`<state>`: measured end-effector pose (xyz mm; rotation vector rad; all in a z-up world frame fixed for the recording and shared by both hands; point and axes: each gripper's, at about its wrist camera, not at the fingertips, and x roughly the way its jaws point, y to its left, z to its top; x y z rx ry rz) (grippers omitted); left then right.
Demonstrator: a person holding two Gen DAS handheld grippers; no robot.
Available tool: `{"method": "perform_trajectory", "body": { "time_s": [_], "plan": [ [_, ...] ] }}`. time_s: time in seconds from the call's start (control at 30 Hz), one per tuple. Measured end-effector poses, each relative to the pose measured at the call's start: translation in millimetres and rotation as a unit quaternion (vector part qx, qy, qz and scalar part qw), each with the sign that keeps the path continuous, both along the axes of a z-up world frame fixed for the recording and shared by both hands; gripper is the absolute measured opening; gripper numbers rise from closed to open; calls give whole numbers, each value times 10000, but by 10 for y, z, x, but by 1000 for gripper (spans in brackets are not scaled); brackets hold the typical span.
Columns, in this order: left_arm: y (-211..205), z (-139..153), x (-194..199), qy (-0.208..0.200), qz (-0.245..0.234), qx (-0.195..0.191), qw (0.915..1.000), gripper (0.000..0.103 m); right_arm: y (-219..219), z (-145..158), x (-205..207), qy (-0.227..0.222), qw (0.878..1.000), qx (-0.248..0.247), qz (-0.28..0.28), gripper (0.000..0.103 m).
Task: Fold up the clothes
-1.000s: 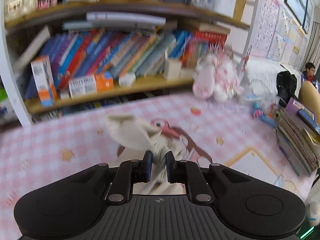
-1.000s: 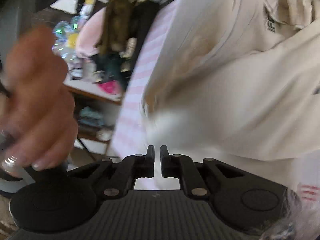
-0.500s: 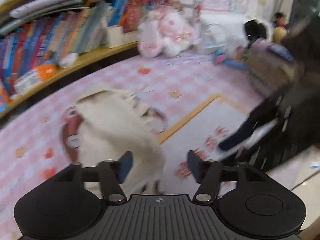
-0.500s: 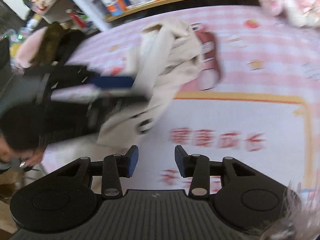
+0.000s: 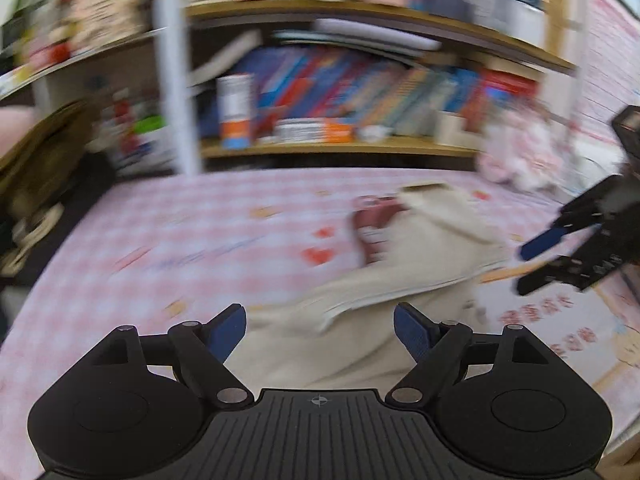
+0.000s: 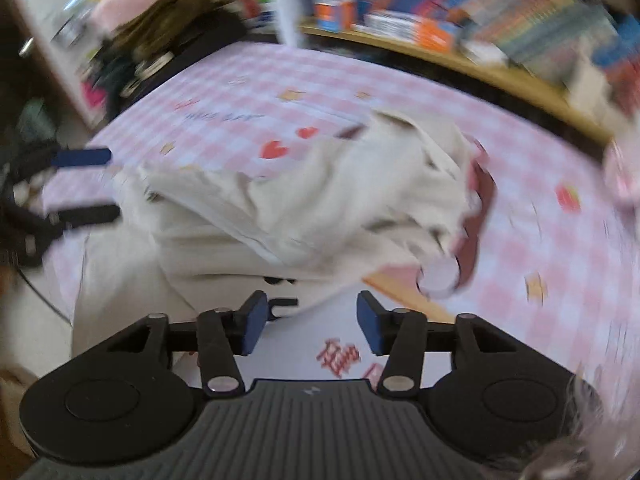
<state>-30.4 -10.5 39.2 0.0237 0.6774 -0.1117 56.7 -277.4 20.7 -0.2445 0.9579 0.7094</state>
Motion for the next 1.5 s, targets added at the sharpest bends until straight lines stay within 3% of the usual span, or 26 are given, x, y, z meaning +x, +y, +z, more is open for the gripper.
{"method": "perform_trajectory", "body": {
  "time_s": [0.17, 0.3, 0.5, 0.73, 0.8, 0.83, 0.87, 0.9, 0.93, 1.03, 1.07, 1.13, 1.2, 1.27, 1.3, 1.37, 1.4, 1.47, 1.5],
  "plan": [
    [143, -61, -143, 143, 393, 201, 9989, 89, 171, -28, -94, -533, 9915, -650, 997, 59],
    [34, -164, -92, 459, 46, 490, 9977, 90, 212, -77, -153, -944, 9762, -1224, 1519, 60],
    [-241, -256, -12, 420, -463, 1255, 9901, 90, 215, -124, -179, -1672, 9477, -1813, 2028, 60],
    [-140, -245, 177, 365, -455, 1208, 9910, 90, 526, -351, -92, -2794, 8624, -2638, 3295, 57],
    [-106, -252, 251, 399, -449, 1247, 9904, 90, 641, -449, -53, -2943, 8369, -2831, 3645, 38],
    [-90, -238, 278, 393, -467, 1275, 9900, 90, 693, -490, -41, -3034, 8220, -2972, 3794, 15],
    [-63, -212, 287, 334, -498, 1262, 9902, 90, 745, -532, -29, -3123, 8065, -3110, 3940, 15],
    [-35, -186, 294, 271, -530, 1247, 9904, 90, 776, -479, -24, -3268, 7999, -3119, 3951, 15],
    [-7, -159, 301, 209, -562, 1232, 9906, 90, 803, -306, -11, -3458, 8078, -2917, 3779, 15],
    [101, -129, 359, 112, -669, 896, 9937, 89, 840, 375, 80, -3650, 8631, -2126, 2769, 14],
    [122, -140, 392, 102, -726, 788, 9942, 89, 837, 571, 83, -3705, 8736, -1904, 2515, 14],
    [163, -160, 459, 83, -840, 571, 9948, 89, 852, 872, 7, -3868, 8781, -1691, 2253, 14],
    [171, -173, 515, -35, -1047, 468, 9934, 79, 898, 1013, -108, -4009, 8736, -1794, 2095, 14],
    [248, -143, 544, -41, -1203, 140, 9926, 56, 951, 1102, -218, -4111, 8681, -2012, 1923, 14],
    [330, -109, 553, -40, -1282, -175, 9916, 51, 980, 1120, -268, -4135, 8650, -2183, 1821, 14],
    [518, -64, 629, 152, -1460, -1132, 9827, 26, 974, 1167, -334, -4051, 8690, -2460, 1421, 14],
    [613, -41, 668, 250, -1544, -1612, 9744, 21, 944, 1212, -385, -3991, 8752, -2470, 1172, 14],
    [639, 5, 752, 334, -1798, -1982, 9629, 11, 874, 1312, -496, -3860, 8877, -2423, 653, 14],
    [576, 48, 776, 322, -2046, -1919, 9593, 10, 839, 1362, -552, -3790, 8929, -2397, 393, 14]
  ]
}}
